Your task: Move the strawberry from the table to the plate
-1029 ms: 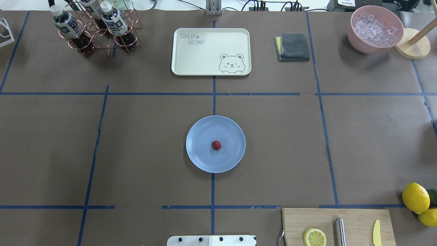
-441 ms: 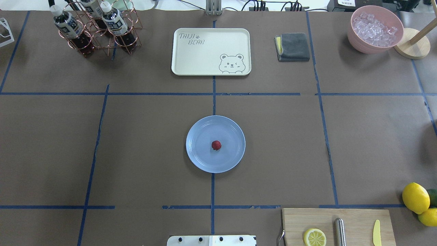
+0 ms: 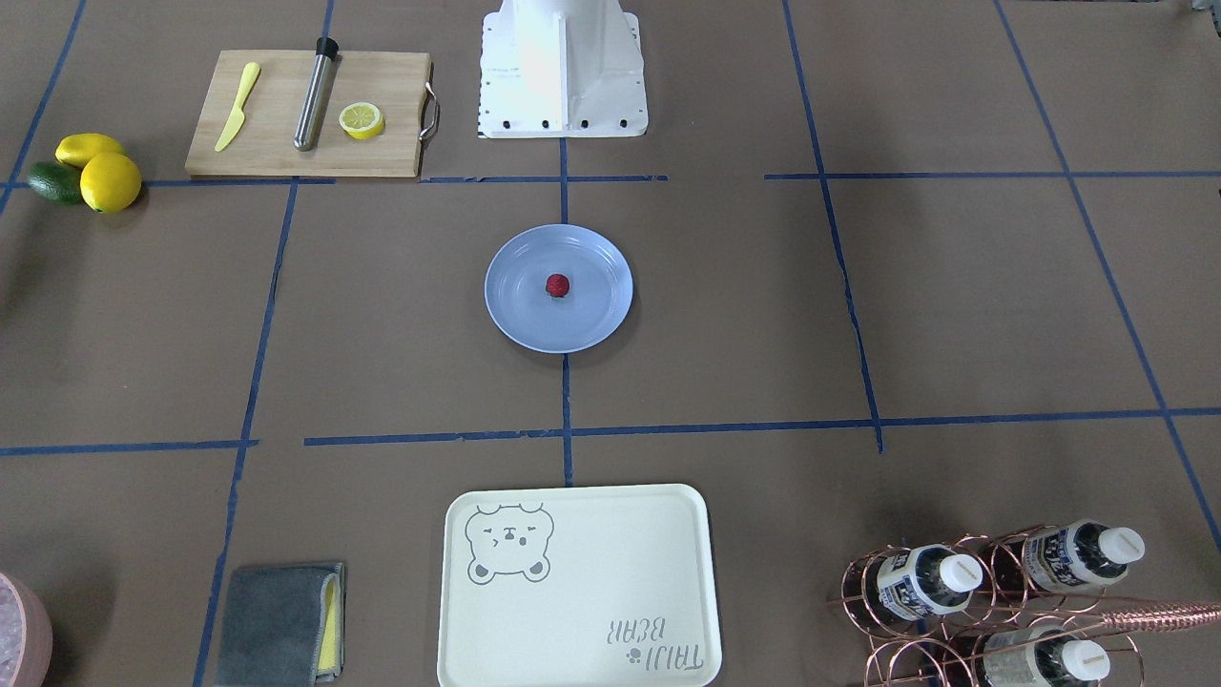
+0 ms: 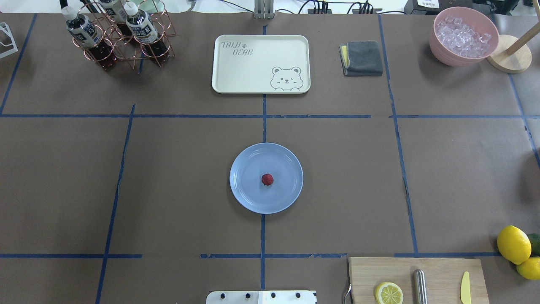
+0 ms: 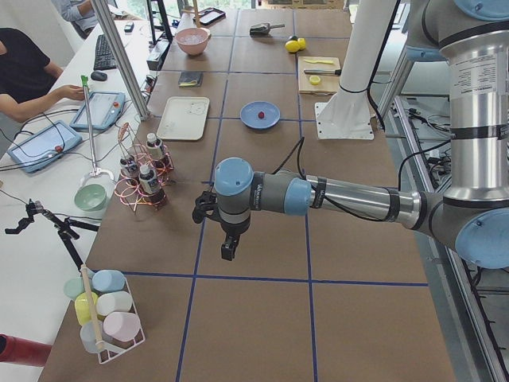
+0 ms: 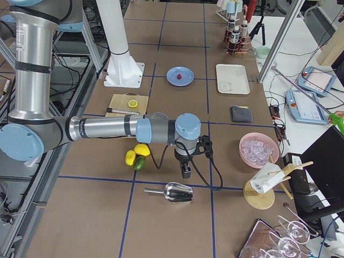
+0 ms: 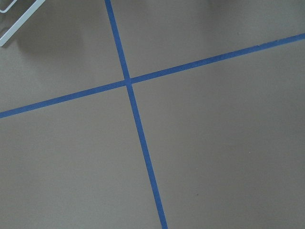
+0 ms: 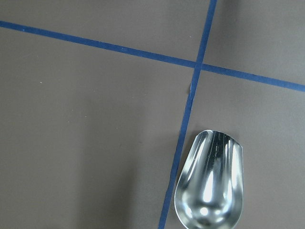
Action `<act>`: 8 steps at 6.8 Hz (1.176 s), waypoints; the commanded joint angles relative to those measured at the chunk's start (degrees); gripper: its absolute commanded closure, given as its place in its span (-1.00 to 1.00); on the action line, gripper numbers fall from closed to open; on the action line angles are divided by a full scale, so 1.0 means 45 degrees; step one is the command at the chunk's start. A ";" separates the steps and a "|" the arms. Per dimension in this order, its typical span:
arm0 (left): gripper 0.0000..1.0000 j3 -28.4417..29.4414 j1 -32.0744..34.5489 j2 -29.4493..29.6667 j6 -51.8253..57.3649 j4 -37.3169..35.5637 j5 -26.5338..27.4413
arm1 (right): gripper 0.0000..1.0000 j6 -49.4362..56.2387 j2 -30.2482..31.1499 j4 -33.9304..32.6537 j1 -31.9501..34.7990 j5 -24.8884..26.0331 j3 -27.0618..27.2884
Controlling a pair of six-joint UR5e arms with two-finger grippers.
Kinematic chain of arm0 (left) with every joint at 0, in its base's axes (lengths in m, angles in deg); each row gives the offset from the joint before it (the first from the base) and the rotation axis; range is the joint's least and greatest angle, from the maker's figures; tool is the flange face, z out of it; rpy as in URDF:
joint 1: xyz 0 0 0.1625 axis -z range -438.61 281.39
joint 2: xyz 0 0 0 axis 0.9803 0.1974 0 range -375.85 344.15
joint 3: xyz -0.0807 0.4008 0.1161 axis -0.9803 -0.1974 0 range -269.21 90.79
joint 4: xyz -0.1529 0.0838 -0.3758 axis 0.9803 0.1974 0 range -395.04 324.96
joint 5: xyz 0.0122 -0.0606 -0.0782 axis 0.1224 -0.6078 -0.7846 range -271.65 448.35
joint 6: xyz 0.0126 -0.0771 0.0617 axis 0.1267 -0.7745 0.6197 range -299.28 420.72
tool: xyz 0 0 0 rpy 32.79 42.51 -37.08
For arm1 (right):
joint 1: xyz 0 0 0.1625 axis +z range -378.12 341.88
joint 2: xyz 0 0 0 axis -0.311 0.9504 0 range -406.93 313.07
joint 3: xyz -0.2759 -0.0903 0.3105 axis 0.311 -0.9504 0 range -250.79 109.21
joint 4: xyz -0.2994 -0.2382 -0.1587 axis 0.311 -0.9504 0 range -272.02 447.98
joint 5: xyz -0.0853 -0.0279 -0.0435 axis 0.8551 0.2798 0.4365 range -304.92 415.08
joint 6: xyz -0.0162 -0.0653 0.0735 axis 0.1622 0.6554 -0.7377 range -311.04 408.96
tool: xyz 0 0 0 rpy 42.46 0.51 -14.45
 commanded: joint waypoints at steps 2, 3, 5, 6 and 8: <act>-1.00 -0.0086 0.0010 -0.0456 -0.0007 0.0004 -0.0726 | -1.00 -0.0337 0.0084 0.0020 -0.0321 0.0127 0.0043; -1.00 -0.0086 -0.0029 -0.0690 0.0012 0.0081 -0.0906 | -1.00 -0.0571 0.0064 0.0078 -0.0574 0.0109 0.0004; -1.00 -0.0067 0.0009 -0.0712 0.0032 0.0082 -0.0889 | -1.00 -0.1237 0.0084 0.0215 -0.0907 -0.0008 0.0023; -1.00 0.0088 -0.0029 -0.0654 0.0032 0.0082 -0.0792 | -1.00 -0.1199 0.0064 0.0235 -0.0908 -0.0028 0.0197; -1.00 0.0167 -0.0029 -0.0478 -0.0240 0.0101 -0.0733 | -1.00 -0.1179 0.0123 0.0196 -0.0908 -0.0028 0.0316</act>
